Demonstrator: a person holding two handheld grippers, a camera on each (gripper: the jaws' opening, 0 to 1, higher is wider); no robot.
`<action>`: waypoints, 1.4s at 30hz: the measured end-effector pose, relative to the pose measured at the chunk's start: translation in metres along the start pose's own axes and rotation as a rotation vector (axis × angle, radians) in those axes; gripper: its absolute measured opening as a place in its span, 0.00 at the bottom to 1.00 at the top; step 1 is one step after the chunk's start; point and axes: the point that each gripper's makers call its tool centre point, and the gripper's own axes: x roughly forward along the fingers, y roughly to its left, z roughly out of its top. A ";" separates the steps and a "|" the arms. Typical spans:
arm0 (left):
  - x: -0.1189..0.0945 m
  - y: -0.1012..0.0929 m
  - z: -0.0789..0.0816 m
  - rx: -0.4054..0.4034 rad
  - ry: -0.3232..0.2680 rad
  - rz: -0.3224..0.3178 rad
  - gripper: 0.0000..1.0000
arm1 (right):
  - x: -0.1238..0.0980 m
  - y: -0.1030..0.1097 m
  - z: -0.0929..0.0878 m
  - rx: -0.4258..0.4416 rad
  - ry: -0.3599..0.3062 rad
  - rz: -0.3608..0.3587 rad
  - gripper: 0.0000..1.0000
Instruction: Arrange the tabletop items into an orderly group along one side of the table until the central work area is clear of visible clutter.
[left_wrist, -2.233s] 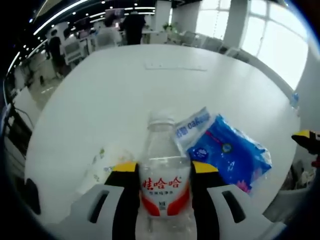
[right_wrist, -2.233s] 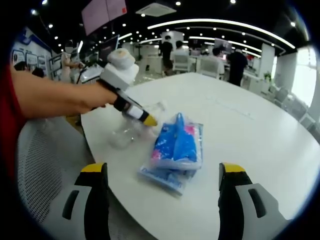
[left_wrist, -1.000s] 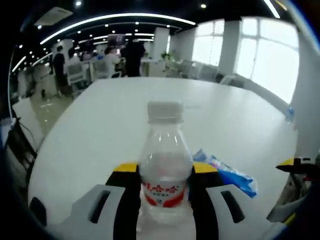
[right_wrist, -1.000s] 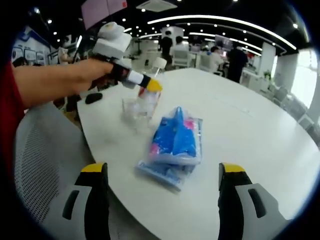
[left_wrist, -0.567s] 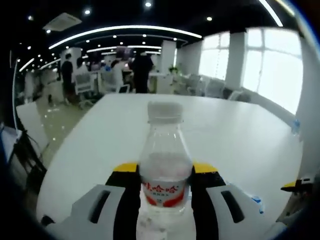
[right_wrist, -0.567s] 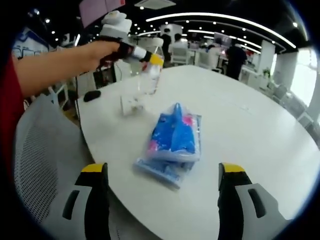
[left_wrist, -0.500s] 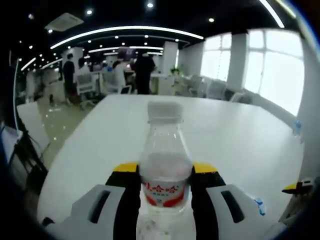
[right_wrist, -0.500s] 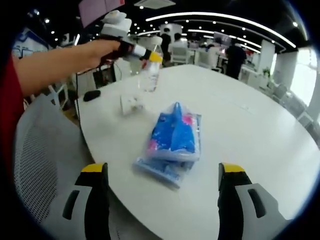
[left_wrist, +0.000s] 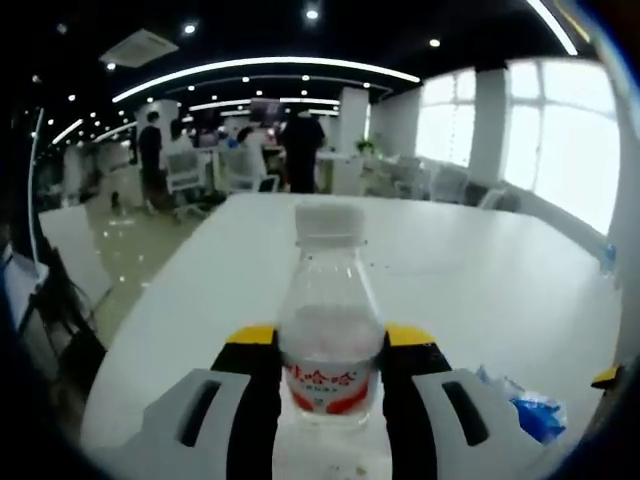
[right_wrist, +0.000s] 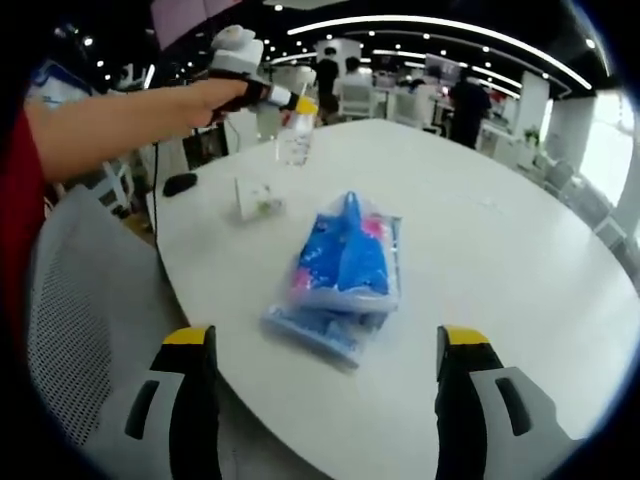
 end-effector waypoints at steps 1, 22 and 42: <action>0.002 0.002 -0.003 0.001 0.004 0.005 0.35 | 0.000 0.000 -0.001 0.001 0.002 -0.001 0.89; 0.008 0.014 -0.037 0.005 -0.038 0.042 0.35 | 0.001 -0.002 -0.005 0.005 0.025 -0.009 0.89; -0.004 0.014 -0.046 0.002 -0.184 0.011 0.36 | -0.005 0.003 0.016 -0.004 -0.073 0.020 0.89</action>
